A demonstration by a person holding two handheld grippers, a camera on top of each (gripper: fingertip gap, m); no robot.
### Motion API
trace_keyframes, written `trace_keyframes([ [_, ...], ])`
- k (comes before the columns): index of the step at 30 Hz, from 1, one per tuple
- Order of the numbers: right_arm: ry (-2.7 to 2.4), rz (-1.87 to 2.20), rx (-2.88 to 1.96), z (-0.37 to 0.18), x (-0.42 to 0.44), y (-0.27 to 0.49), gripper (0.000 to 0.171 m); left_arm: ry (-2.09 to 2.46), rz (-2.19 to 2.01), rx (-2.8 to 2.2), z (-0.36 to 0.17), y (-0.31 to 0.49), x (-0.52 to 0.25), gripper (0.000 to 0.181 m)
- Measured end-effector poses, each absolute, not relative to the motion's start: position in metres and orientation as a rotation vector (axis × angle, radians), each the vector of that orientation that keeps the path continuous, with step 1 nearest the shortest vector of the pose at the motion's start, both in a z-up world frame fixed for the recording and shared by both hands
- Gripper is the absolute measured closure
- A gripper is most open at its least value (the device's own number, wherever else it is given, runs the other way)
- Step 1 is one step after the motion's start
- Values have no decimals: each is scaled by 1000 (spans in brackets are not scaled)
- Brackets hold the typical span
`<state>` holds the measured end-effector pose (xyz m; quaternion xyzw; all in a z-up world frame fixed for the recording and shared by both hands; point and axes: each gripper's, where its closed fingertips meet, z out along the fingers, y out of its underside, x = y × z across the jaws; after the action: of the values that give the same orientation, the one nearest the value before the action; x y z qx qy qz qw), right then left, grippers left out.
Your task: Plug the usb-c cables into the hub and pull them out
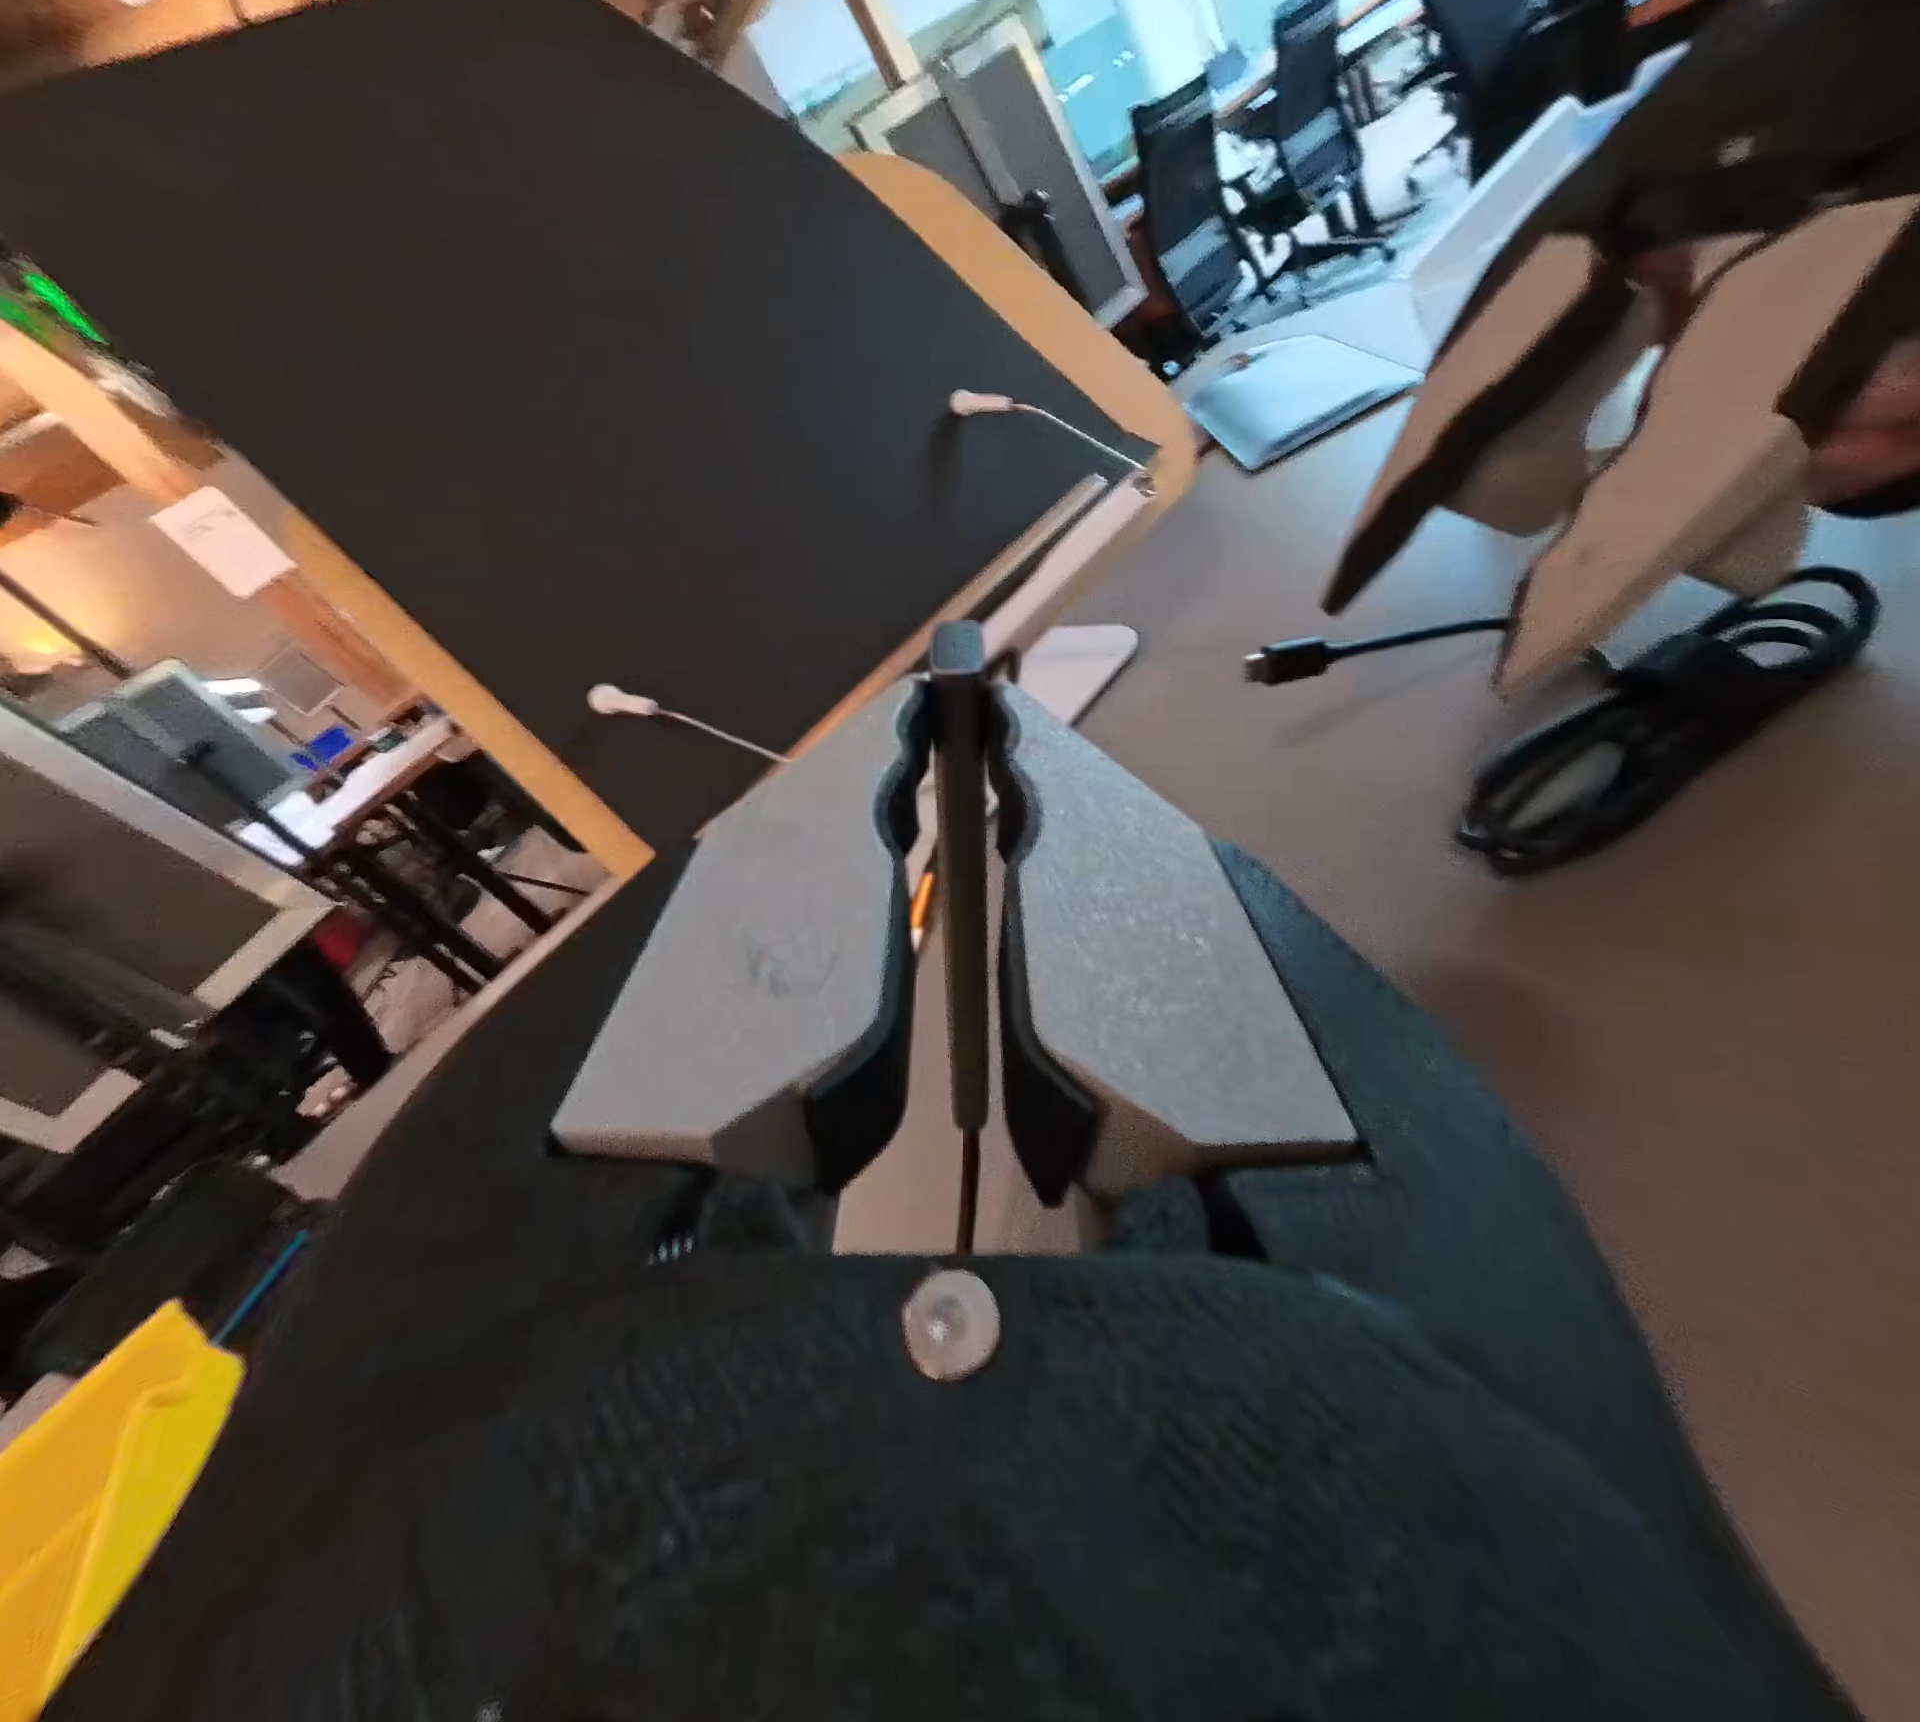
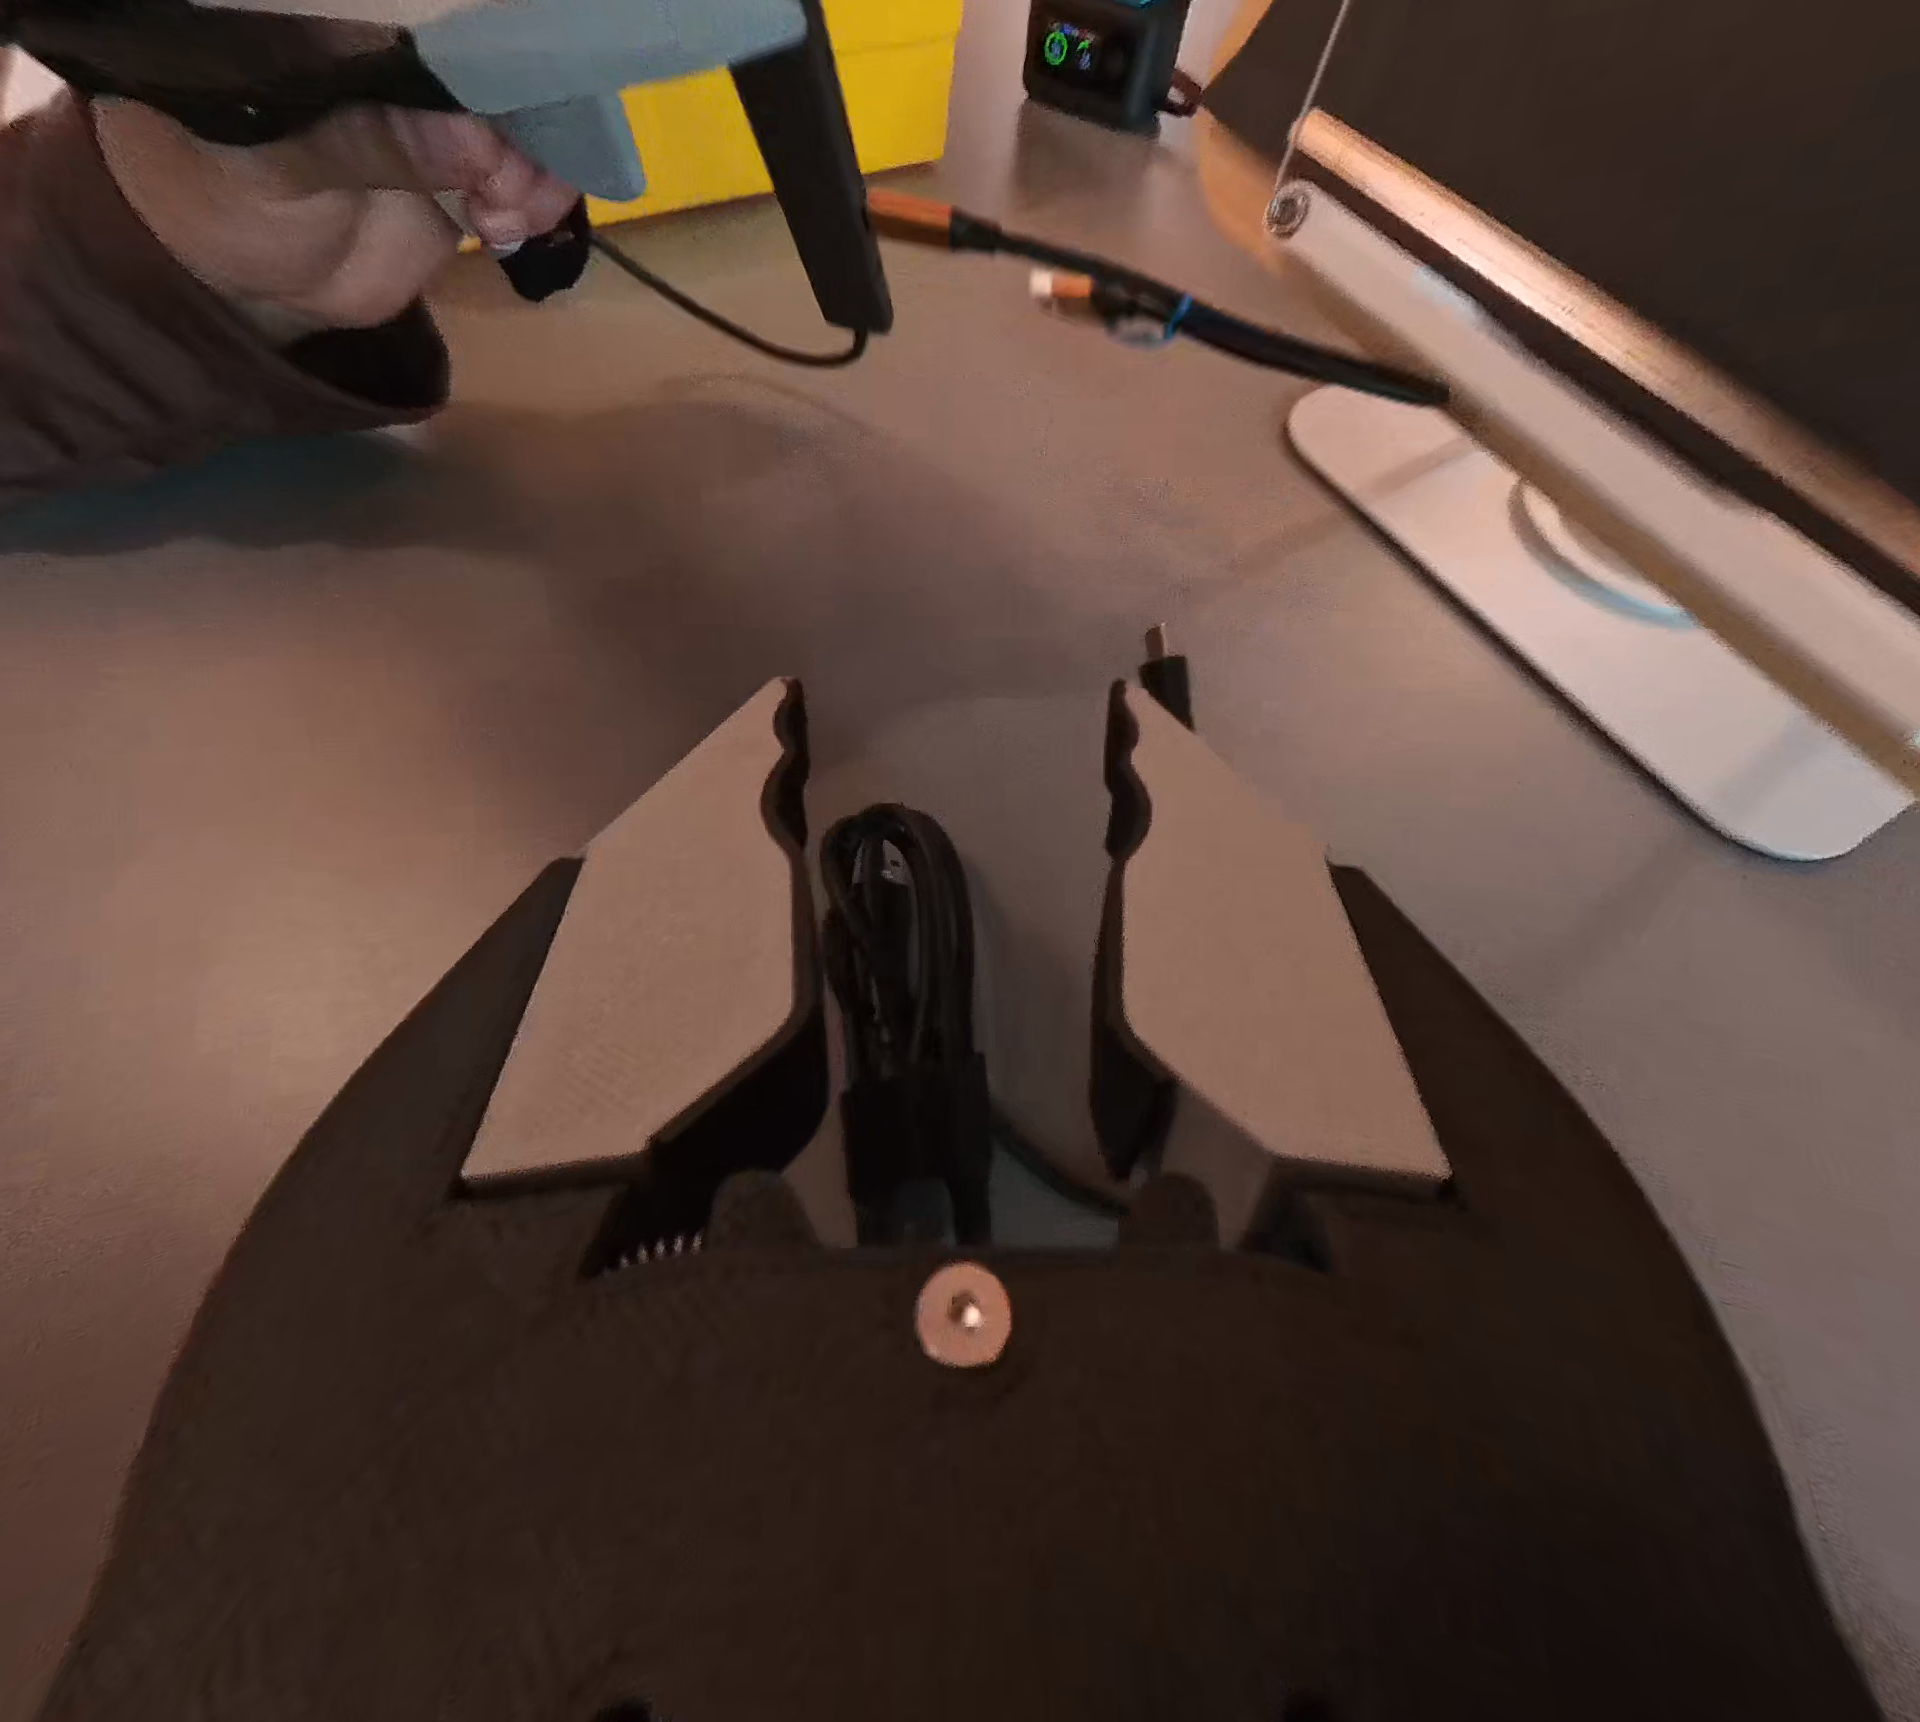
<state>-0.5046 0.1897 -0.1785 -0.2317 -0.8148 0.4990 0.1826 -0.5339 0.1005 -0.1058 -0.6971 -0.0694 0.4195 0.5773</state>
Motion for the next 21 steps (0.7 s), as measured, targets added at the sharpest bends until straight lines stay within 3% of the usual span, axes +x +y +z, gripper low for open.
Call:
trace_keyframes([
  [10,-2234,1904,-1021,-163,-506,163,137,434,1424,-1547,-106,136,-475,174],
  [18,-2190,2463,-1195,-142,-493,146,128,853,1683,-1500,-131,169,-436,173],
  [21,-2184,2548,-1179,-136,-488,141,135,984,1705,-1503,-148,183,-423,173],
])
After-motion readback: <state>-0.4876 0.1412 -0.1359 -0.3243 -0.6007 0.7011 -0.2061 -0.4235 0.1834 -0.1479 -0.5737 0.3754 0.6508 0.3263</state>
